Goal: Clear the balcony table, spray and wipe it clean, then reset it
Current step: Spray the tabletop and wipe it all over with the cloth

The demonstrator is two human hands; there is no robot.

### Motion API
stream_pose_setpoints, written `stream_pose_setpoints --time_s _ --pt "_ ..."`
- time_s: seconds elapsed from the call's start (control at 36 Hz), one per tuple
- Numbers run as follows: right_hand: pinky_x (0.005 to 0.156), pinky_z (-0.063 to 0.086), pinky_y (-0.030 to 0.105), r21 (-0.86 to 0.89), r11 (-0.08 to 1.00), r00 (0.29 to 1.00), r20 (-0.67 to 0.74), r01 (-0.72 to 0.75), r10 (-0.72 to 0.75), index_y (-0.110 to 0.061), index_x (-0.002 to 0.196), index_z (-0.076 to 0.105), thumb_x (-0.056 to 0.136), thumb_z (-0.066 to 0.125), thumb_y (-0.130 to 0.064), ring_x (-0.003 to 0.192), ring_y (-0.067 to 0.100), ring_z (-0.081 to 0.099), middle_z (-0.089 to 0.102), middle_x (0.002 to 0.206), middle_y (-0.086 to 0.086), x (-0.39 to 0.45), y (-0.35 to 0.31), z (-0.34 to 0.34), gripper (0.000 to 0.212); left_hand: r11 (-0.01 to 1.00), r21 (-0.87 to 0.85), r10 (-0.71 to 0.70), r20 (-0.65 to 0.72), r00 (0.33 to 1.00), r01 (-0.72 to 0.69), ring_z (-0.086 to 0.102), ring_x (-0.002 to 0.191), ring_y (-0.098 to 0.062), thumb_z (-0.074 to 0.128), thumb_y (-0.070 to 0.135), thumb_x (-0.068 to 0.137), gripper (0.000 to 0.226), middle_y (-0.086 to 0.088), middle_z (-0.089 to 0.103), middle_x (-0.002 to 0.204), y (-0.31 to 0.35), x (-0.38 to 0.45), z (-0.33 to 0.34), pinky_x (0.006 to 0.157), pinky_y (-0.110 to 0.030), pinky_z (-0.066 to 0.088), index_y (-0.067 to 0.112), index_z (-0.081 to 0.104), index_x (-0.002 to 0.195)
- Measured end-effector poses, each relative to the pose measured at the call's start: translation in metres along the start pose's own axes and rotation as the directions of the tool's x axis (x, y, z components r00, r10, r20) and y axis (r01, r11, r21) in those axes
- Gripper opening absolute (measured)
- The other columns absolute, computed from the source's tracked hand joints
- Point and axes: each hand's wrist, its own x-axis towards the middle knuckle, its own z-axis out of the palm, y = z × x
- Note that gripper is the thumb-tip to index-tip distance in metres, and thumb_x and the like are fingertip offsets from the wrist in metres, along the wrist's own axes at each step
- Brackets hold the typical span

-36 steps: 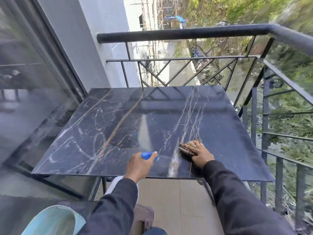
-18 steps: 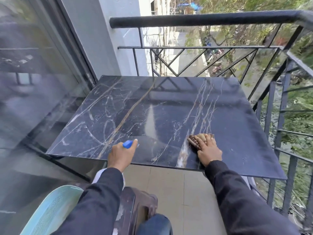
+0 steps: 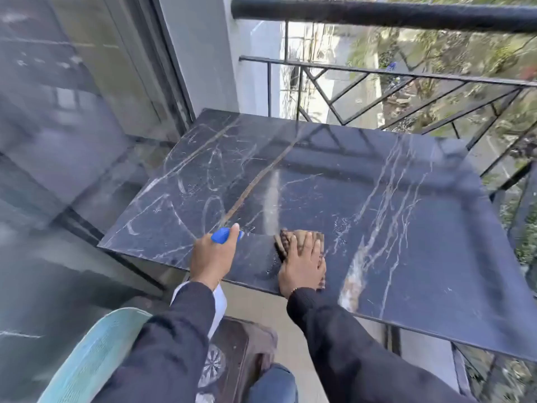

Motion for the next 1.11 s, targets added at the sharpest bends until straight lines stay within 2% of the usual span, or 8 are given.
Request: stream_pose_setpoints --time_s 0.14,0.28,0.44,0.53,0.67,0.81,0.97,1.11 --pt "0.118 0.003 0.043 0.009 0.978 0.969 0.136 0.209 -0.208 -0.027 0.148 0.013 0.091 0.038 -0.018 0.146 0.024 -0.011 -0.010 0.158 0.004 0.031 -0.063 0.016 0.063 0.999 0.036 -0.017 -0.044 0.999 0.019 0.066 0.074 -0.034 0.053 0.063 0.078 0.057 -0.014 0.070 0.077 -0.011 0.022 -0.010 0.074 -0.041 0.056 0.008 0.063 0.070" --pt "0.119 0.004 0.042 -0.010 0.866 0.833 0.280 0.500 -0.478 -0.033 0.146 0.023 0.088 0.041 -0.017 0.147 0.018 -0.009 -0.005 0.159 0.000 0.039 -0.081 0.022 0.063 0.999 0.041 -0.009 -0.077 0.997 0.012 0.066 0.075 -0.036 0.054 0.062 0.081 0.053 -0.015 0.069 0.080 -0.016 0.032 -0.020 0.076 -0.045 0.056 0.011 0.060 0.069" --pt "0.105 0.037 0.054 0.074 0.715 0.690 0.208 0.695 -0.693 -0.018 0.119 0.064 0.063 0.025 -0.025 0.136 0.038 0.035 0.044 0.143 0.014 0.027 -0.021 0.015 0.068 0.998 0.069 0.001 -0.070 0.998 0.004 0.066 0.072 -0.035 0.050 0.070 0.073 0.059 -0.012 0.070 0.076 -0.017 0.015 -0.016 0.074 -0.043 0.057 0.013 0.065 0.071" --pt "0.087 0.051 0.054 0.051 0.736 0.721 0.167 0.675 -0.673 -0.017 0.106 0.071 0.062 0.033 -0.019 0.119 0.042 0.054 0.058 0.129 0.017 0.017 0.016 0.002 0.059 0.997 0.073 -0.005 -0.058 0.998 0.009 0.067 0.076 -0.034 0.048 0.073 0.072 0.064 -0.012 0.071 0.081 -0.019 -0.001 -0.008 0.077 -0.040 0.056 0.013 0.068 0.077" --pt "0.094 0.047 0.052 -0.026 0.825 0.825 0.025 0.565 -0.565 -0.016 0.115 0.067 0.065 0.029 -0.022 0.123 0.044 0.048 0.054 0.133 0.018 -0.001 0.086 -0.023 0.063 1.000 0.001 -0.001 -0.036 0.999 0.001 0.068 0.077 -0.034 0.040 0.083 0.053 0.082 -0.013 0.071 0.082 -0.018 -0.025 0.004 0.076 -0.042 0.057 0.011 0.068 0.082" --pt "0.101 0.044 0.048 -0.031 0.948 0.941 -0.108 0.318 -0.319 -0.015 0.123 0.061 0.066 0.026 -0.027 0.131 0.039 0.041 0.046 0.140 0.017 -0.027 0.143 -0.048 0.068 0.999 -0.009 0.043 -0.002 0.999 -0.043 0.068 0.081 -0.033 0.042 0.080 0.056 0.072 -0.016 0.070 0.084 -0.013 -0.049 0.010 0.077 -0.043 0.058 0.017 0.068 0.080" --pt "0.115 0.022 0.037 -0.097 0.995 0.997 -0.083 -0.003 -0.005 -0.024 0.146 0.025 0.086 0.034 -0.018 0.146 0.028 0.009 0.008 0.158 0.008 -0.055 0.139 -0.052 0.061 0.998 -0.020 0.068 0.000 0.998 -0.067 0.067 0.078 -0.035 0.051 0.068 0.073 0.054 -0.014 0.070 0.078 -0.012 -0.059 0.009 0.076 -0.046 0.058 0.016 0.065 0.075" --pt "0.116 0.013 0.042 -0.096 0.982 0.984 -0.085 -0.163 0.155 -0.021 0.149 0.009 0.095 0.032 -0.019 0.145 0.032 0.000 -0.007 0.158 0.012 -0.068 0.104 -0.028 0.058 0.998 -0.027 0.063 -0.006 0.998 -0.063 0.067 0.081 -0.034 0.049 0.068 0.074 0.054 -0.014 0.070 0.080 -0.023 -0.054 0.004 0.077 -0.044 0.057 0.016 0.064 0.076"
